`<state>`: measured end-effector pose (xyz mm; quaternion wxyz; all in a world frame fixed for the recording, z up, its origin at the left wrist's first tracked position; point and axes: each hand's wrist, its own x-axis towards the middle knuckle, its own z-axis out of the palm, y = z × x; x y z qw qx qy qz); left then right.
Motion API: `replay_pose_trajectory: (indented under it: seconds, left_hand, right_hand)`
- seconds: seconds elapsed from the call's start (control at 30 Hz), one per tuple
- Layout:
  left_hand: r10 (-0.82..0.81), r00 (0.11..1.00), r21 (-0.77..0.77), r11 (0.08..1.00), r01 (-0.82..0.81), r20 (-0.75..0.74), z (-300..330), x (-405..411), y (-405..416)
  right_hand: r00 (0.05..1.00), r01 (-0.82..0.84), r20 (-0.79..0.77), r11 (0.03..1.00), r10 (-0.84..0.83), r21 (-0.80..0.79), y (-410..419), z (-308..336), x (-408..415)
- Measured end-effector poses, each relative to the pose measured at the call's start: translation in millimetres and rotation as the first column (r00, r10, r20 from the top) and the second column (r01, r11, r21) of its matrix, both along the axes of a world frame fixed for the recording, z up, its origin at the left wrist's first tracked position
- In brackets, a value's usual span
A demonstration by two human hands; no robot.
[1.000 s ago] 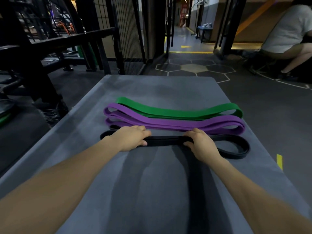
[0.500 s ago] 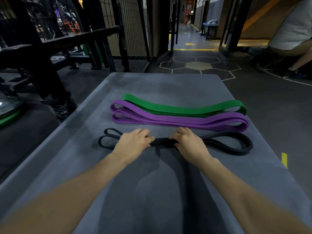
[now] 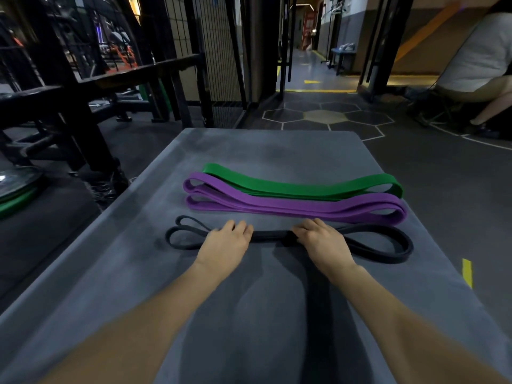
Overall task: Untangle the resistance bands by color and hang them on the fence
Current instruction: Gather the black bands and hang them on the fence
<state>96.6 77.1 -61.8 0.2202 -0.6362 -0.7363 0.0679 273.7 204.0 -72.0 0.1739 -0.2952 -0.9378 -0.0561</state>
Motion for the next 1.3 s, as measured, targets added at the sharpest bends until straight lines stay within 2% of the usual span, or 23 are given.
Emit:
replay_pose_trajectory:
  seconds: [0.17, 0.23, 0.3, 0.4, 0.47, 0.57, 0.73, 0.97, 1.13, 1.3]
  left_hand:
    - [-0.001, 1.000, -0.058, 0.998, 0.002, 0.019, 5, 3, 1]
    - [0.043, 0.991, -0.079, 0.996, -0.033, 0.128, 14, 6, -3]
    - [0.100, 0.975, -0.098, 0.992, -0.082, 0.197, 24, 2, -10]
    - [0.116, 0.938, 0.008, 0.992, -0.126, 0.326, 53, -15, -35]
    - [0.100, 0.917, 0.092, 0.985, -0.146, 0.386, 80, -29, -58]
    - [0.114, 0.903, 0.183, 0.961, -0.205, 0.415, 128, -42, -106]
    - [0.175, 0.897, 0.296, 0.904, -0.310, 0.405, 207, -48, -198]
    - [0.300, 0.861, 0.457, 0.750, -0.479, 0.411, 282, -54, -311]
    - [0.336, 0.818, 0.601, 0.558, -0.572, 0.467, 326, -58, -375]
    - [0.346, 0.797, 0.696, 0.391, -0.602, 0.495, 356, -63, -418]
  right_hand:
    - [0.994, 0.048, 0.105, 0.995, -0.039, -0.083, -8, 16, -3]
    - [0.980, 0.055, 0.195, 0.993, -0.033, -0.109, -11, 24, -1]
    - [0.981, 0.037, 0.192, 0.991, -0.012, -0.129, -17, 38, -1]
    - [0.994, -0.010, 0.103, 0.992, 0.023, -0.122, -32, 67, -11]
    - [0.998, -0.060, -0.016, 0.988, 0.058, -0.142, -47, 93, -25]
    - [0.975, -0.152, -0.186, 0.979, 0.125, -0.139, -78, 136, -48]
    - [0.875, -0.300, -0.400, 0.954, 0.272, -0.006, -147, 203, -88]
    - [0.754, -0.448, -0.456, 0.877, 0.474, 0.171, -238, 272, -140]
    - [0.670, -0.538, -0.469, 0.812, 0.575, 0.227, -293, 308, -176]
    - [0.531, -0.622, -0.570, 0.745, 0.627, 0.241, -340, 341, -203]
